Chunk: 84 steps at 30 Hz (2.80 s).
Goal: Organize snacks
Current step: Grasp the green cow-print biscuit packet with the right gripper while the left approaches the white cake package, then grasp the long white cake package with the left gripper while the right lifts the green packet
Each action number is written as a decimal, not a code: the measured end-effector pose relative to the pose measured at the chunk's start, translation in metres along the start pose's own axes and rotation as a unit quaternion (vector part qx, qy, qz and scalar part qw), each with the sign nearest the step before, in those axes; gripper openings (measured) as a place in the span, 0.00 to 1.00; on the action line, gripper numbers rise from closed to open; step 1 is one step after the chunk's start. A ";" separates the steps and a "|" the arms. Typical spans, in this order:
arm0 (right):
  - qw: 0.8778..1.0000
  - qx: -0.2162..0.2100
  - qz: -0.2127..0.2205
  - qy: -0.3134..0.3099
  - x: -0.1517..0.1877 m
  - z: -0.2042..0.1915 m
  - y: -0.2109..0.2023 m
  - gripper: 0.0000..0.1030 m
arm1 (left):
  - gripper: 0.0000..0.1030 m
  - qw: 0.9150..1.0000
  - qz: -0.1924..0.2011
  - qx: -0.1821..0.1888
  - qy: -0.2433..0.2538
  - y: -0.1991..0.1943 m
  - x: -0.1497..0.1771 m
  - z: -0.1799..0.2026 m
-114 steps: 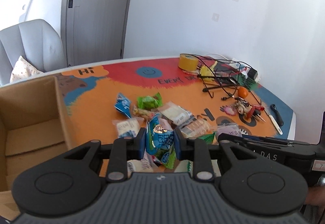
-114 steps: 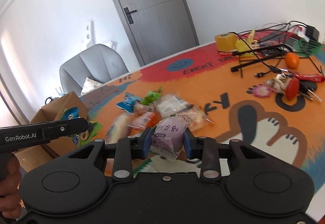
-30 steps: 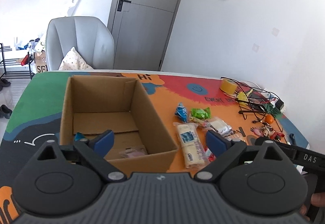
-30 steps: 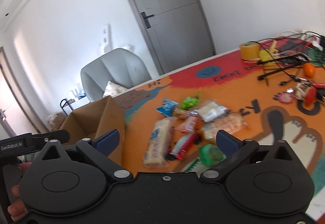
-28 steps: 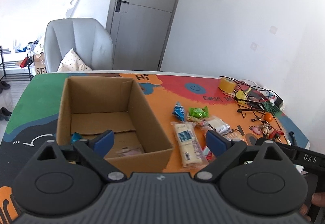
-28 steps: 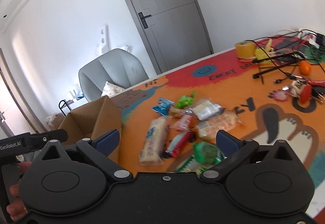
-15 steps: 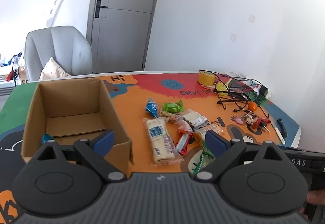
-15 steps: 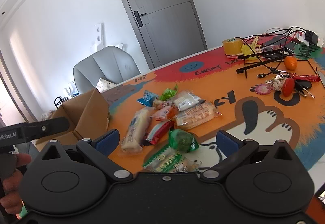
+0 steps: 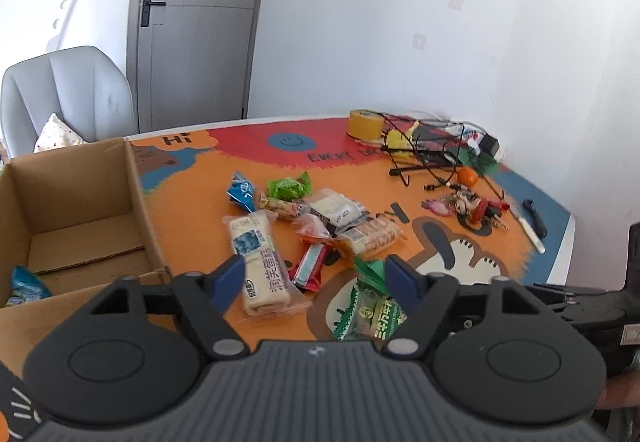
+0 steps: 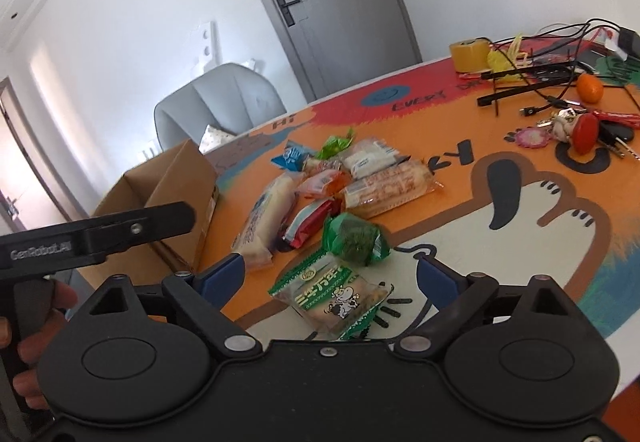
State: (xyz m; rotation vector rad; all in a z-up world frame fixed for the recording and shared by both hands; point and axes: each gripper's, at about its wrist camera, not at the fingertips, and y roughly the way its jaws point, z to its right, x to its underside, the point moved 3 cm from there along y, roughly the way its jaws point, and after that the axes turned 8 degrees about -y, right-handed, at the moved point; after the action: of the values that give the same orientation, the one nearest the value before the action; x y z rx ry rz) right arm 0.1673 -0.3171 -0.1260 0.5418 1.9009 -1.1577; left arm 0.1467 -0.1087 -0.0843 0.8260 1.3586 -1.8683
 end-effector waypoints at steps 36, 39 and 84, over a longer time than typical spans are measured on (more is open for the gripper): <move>0.999 0.001 -0.048 -0.005 0.018 0.018 0.034 0.01 | 0.59 0.995 -0.063 -0.040 -0.070 0.062 0.021 -0.037; 0.999 0.013 -0.045 0.007 0.019 0.025 0.029 0.01 | 0.59 0.995 -0.064 -0.040 -0.071 0.066 0.022 -0.036; 0.994 0.073 -0.060 -0.049 0.016 -0.005 0.038 0.70 | 0.84 0.993 -0.047 -0.065 -0.083 0.058 0.026 -0.034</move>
State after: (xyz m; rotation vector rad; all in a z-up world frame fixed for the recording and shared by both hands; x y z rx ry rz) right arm 0.1831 -0.2949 -0.1578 0.4442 1.7945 -1.3835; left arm 0.1826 -0.0937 -0.1449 0.5359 1.4173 -1.8529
